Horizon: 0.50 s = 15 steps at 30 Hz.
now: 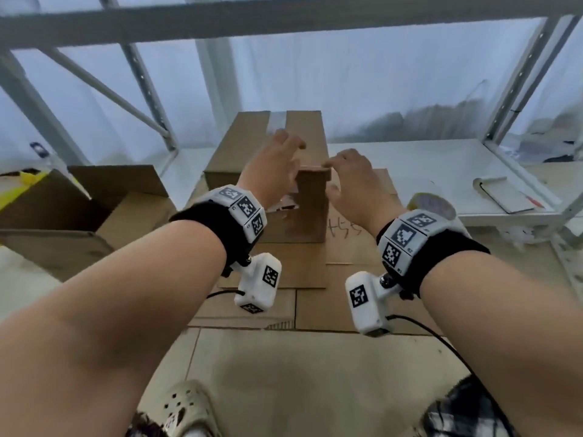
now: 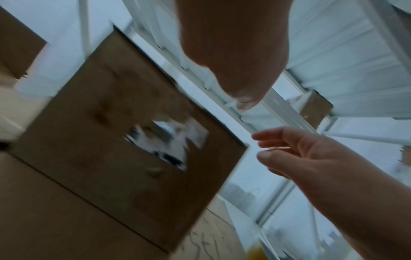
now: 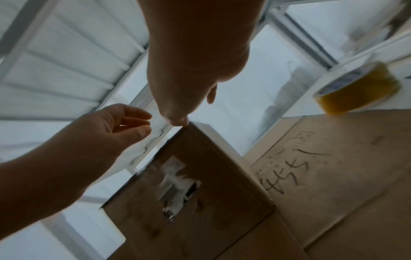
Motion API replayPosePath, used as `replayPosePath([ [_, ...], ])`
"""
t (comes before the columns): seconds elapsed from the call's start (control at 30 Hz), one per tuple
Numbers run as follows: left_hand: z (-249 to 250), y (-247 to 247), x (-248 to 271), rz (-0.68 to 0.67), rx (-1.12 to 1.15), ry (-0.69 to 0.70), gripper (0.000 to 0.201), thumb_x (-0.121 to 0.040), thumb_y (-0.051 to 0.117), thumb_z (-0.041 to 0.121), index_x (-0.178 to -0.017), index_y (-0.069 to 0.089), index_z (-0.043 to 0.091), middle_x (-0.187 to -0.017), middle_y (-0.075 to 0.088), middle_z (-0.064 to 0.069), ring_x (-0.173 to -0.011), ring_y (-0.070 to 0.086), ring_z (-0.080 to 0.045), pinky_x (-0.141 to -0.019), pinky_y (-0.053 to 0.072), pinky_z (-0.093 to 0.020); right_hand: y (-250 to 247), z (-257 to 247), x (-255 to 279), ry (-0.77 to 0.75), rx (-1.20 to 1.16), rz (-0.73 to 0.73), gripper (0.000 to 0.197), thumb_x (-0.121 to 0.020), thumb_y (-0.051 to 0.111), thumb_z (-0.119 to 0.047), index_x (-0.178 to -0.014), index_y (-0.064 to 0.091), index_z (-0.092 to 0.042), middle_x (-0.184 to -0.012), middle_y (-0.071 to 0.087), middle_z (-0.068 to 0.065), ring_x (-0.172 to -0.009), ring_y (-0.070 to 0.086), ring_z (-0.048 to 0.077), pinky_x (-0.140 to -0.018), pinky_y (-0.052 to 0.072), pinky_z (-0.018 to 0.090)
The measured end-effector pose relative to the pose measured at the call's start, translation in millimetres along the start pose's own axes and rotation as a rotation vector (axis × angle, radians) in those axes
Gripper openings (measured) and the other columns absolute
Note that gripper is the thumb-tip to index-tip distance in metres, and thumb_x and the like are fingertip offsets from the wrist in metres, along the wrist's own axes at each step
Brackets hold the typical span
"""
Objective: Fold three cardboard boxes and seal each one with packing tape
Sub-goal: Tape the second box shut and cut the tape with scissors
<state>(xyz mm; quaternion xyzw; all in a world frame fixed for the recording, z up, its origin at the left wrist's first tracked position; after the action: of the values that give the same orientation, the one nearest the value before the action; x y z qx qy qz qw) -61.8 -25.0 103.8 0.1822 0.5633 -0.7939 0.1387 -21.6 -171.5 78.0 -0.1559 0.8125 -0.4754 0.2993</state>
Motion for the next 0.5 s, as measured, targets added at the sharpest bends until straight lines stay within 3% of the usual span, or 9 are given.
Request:
replayPosePath([
  [0.07, -30.6, -18.4, 13.6, 0.015, -0.017, -0.071, 0.029, -0.097, 0.049, 0.017, -0.126, 0.053, 0.012, -0.133, 0.047, -0.009, -0.116, 0.052, -0.027, -0.099, 0.043, -0.037, 5.0, -23.4, -8.6, -0.059, 0.069, -0.042, 0.044, -0.097, 0.047, -0.026, -0.140, 0.044, -0.015, -0.147, 0.035, 0.010, -0.136, 0.031, 0.028, -0.112, 0.026, 0.039],
  [0.13, -58.3, -26.6, 21.6, -0.014, -0.097, -0.139, 0.033, -0.098, 0.047, 0.025, -0.130, 0.053, 0.017, -0.139, 0.044, -0.007, -0.125, 0.046, -0.028, -0.106, 0.037, -0.043, 10.5, -37.5, -20.9, -0.100, 0.139, -0.134, 0.050, -0.101, 0.040, -0.034, -0.147, 0.033, -0.019, -0.158, 0.020, 0.006, -0.145, 0.016, 0.026, -0.118, 0.011, 0.041],
  [0.2, -81.8, -28.3, 29.7, -0.114, -0.228, -0.232, 0.042, -0.100, 0.040, 0.036, -0.141, 0.042, 0.027, -0.153, 0.031, -0.004, -0.141, 0.026, -0.028, -0.116, 0.018, -0.050, 17.2, -49.5, -32.5, -0.126, 0.216, -0.231, 0.053, -0.103, 0.031, -0.039, -0.152, 0.020, -0.023, -0.162, 0.006, 0.002, -0.148, 0.003, 0.023, -0.119, -0.001, 0.042],
  [0.27, -98.7, -24.1, 35.9, -0.243, -0.300, -0.345, 0.050, -0.100, 0.031, 0.048, -0.148, 0.024, 0.039, -0.160, 0.009, 0.002, -0.147, 0.002, -0.026, -0.114, -0.001, -0.056, 25.6, -57.5, -43.2, -0.158, 0.291, -0.292, 0.055, -0.103, 0.027, -0.043, -0.153, 0.013, -0.027, -0.162, -0.001, -0.001, -0.149, -0.003, 0.021, -0.118, -0.007, 0.045],
  [0.3, -103.3, -20.8, 37.7, -0.289, -0.307, -0.381, 0.053, -0.098, 0.028, 0.054, -0.149, 0.017, 0.042, -0.161, 0.002, 0.003, -0.147, -0.005, -0.027, -0.113, -0.004, -0.058, 28.8, -60.4, -48.2, -0.171, 0.316, -0.312, 0.055, -0.103, 0.026, -0.045, -0.153, 0.012, -0.029, -0.162, -0.002, -0.002, -0.149, -0.004, 0.021, -0.117, -0.008, 0.047],
  [0.37, -109.1, -12.7, 37.5, -0.309, -0.264, -0.394, 0.056, -0.096, 0.027, 0.059, -0.148, 0.014, 0.044, -0.161, 0.003, -0.002, -0.147, -0.005, -0.030, -0.114, -0.001, -0.057, 38.3, -62.6, -60.1, -0.181, 0.365, -0.338, 0.055, -0.102, 0.026, -0.047, -0.153, 0.012, -0.031, -0.162, -0.001, -0.002, -0.149, -0.003, 0.020, -0.117, -0.009, 0.050],
  [0.5, -114.7, -1.5, 38.1, -0.128, -0.129, -0.357, 0.049, -0.096, 0.040, 0.052, -0.142, 0.037, 0.035, -0.149, 0.028, -0.009, -0.136, 0.018, -0.035, -0.113, 0.021, -0.045, 65.4, -58.2, -68.0, -0.174, 0.390, -0.281, 0.056, -0.101, 0.028, -0.050, -0.152, 0.017, -0.031, -0.160, 0.017, 0.000, -0.147, 0.015, 0.021, -0.119, 0.005, 0.048],
])
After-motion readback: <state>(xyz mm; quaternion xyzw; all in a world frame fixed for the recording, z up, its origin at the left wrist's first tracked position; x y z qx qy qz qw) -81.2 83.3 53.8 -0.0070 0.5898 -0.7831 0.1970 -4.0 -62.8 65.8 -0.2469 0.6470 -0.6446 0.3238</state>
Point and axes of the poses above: each hand's wrist, its own x-axis away from the middle knuckle, its own y-axis out of the palm, z = x × y, the point moved 3 cm from there along -x, towards the middle knuckle
